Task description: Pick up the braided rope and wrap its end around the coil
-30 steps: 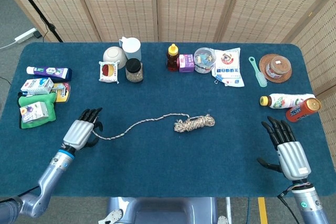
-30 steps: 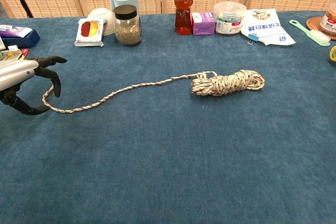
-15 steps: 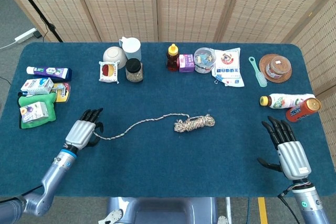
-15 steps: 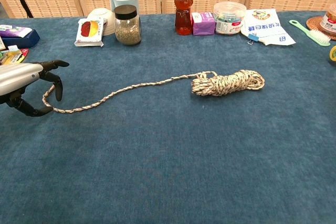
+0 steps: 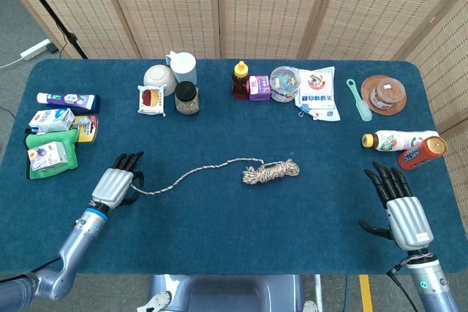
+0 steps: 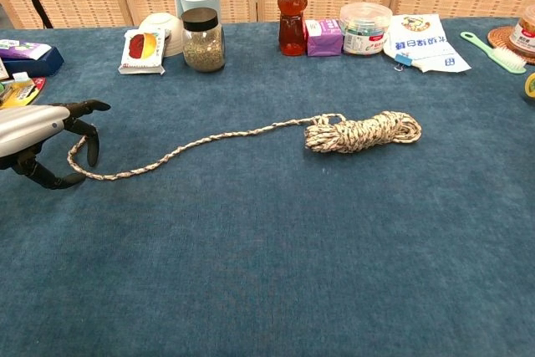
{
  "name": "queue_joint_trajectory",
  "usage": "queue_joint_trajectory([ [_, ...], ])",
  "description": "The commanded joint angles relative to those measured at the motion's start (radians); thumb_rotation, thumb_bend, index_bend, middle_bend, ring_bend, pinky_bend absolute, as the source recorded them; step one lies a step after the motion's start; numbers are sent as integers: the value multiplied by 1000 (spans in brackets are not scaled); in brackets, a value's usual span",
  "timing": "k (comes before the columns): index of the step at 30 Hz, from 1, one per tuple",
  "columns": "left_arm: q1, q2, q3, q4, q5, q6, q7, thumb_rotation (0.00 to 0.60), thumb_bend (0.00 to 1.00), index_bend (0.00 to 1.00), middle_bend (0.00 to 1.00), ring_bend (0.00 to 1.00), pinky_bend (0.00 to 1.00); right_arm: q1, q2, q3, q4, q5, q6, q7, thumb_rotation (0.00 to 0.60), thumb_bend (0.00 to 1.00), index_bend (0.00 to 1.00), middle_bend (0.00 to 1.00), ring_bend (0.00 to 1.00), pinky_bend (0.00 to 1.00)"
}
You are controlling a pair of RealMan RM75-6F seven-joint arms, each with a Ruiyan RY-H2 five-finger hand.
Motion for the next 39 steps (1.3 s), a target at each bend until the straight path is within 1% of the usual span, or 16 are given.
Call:
queue_joint_trajectory([
  [1,-1,-2,0,3,-1,-1,1,600,351,523,0,0,0,0,0,-1,-1,-1,0,0,600,0,0,0,0,0],
  [22,-7,-15,0,9,-17,-6,25,600,388,554,0,0,0,0,3,-3,-4,-4,-4,5,600,0,0,0,0,0],
  [29,-7,-17,0,10,-20,-2,32,600,420,570,0,0,0,0,4,-3,-4,-5,-4,8,600,0,0,0,0,0],
  [39,-5,6,-7,-15,-12,17,21,600,428,573,0,0,0,2,3,-5,-3,-8,-9,5,600,0,0,0,0,0],
])
